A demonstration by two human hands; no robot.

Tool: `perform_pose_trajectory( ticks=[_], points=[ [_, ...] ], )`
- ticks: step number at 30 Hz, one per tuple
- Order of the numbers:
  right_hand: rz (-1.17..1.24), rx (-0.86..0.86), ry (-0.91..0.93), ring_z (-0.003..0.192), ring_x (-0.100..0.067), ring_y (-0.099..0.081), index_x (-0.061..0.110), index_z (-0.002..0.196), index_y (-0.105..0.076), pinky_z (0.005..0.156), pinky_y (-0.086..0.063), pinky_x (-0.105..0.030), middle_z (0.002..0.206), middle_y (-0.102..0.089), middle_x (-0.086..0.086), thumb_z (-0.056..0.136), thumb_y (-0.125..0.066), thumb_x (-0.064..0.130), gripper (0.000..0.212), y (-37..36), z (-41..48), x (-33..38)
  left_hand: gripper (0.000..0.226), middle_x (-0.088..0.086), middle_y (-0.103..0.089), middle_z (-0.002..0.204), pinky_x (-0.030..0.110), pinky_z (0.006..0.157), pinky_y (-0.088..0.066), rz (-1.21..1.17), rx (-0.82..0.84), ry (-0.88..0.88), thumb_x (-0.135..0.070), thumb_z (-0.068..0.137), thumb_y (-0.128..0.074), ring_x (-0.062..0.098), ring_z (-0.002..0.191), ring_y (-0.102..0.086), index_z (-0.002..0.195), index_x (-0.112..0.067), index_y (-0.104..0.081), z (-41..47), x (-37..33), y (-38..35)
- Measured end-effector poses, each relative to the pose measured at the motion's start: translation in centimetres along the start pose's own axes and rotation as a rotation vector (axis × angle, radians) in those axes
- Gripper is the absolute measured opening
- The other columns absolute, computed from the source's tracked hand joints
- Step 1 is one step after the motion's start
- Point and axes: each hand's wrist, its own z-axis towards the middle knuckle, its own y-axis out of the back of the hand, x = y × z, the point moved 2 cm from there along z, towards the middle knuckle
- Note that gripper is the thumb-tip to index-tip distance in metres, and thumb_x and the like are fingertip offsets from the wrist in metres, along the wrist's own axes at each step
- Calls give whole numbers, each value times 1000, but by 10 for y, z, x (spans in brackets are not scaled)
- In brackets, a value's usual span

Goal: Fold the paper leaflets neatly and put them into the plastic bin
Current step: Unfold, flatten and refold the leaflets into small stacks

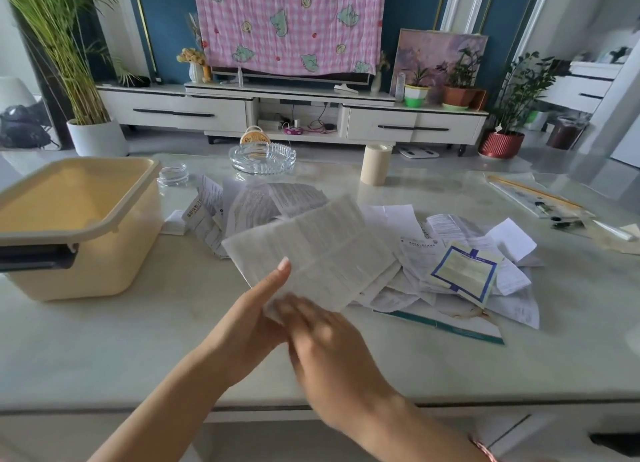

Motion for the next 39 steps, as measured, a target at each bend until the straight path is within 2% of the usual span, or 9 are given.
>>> perform_pose_trajectory(
  ticks=[3,8,11,14,19,26,31,34,39],
  points=[
    [293,123,-31,122,-10,-47,15,132,-50,105,-33,-19,132,-54,1,95,-40,39,45,4,-2,0,38,16,-71,82,30,66,-55,-29,-180,21,-29,94,-47,22,71,-70,101,4,-63,-1,4,15],
    [997,71,-803,65,-11,-58,7,79,-64,62,-49,-29,82,-68,-11,86,-54,49,44,19,-8,-36,23,11,-73,94,38,72,-50,-155,-292,3,-16,95,-46,22,79,-71,108,-7,-62,-10,4,33],
    [1480,321,-1040,68,-21,-64,2,96,-62,61,-54,-30,92,-67,-16,81,-59,46,47,23,-15,-47,25,11,-72,102,39,72,-49,-166,-295,28,-17,93,-48,24,87,-69,113,-9,-61,-19,0,41],
    [1708,122,-974,86,-26,-65,5,116,-59,75,-57,-36,106,-66,-17,75,-66,35,52,22,-11,-51,24,11,-73,96,39,69,-48,-144,-290,66,-15,91,-49,25,83,-70,111,-8,-61,-25,1,47],
    [1474,-447,-1166,86,-21,-64,15,99,-65,75,-52,-35,98,-70,-6,81,-68,9,19,17,-13,-69,37,16,-70,92,41,66,-48,0,-290,197,-10,76,-59,32,83,-66,112,-2,-58,-33,2,55],
    [1078,-620,-1103,66,-1,-65,18,78,-65,58,-53,-13,79,-68,4,89,-62,13,13,21,-17,-70,26,16,-67,95,42,68,-47,24,-342,204,-4,80,-59,33,87,-63,106,-2,-59,-29,17,65],
    [1063,-552,-1037,99,-16,-63,14,97,-64,83,-48,-27,105,-66,-6,91,-59,25,14,20,-18,-76,25,13,-71,86,36,59,-56,120,-385,135,5,86,-51,26,73,-69,110,0,-57,-28,9,76],
    [1069,-319,-920,95,-16,-67,19,90,-69,85,-52,-28,96,-73,-2,90,-60,22,9,28,-17,-77,42,12,-66,111,35,82,-49,279,-495,-171,0,85,-59,23,91,-64,125,-10,-50,-30,-24,91],
    [1102,168,-717,96,-11,-67,15,104,-68,82,-53,-17,103,-72,-1,89,-60,18,17,29,-7,-60,82,-12,-68,108,5,75,-46,604,-237,-222,-67,49,-78,-5,99,-62,117,-27,-58,-28,-35,63]
  ],
)
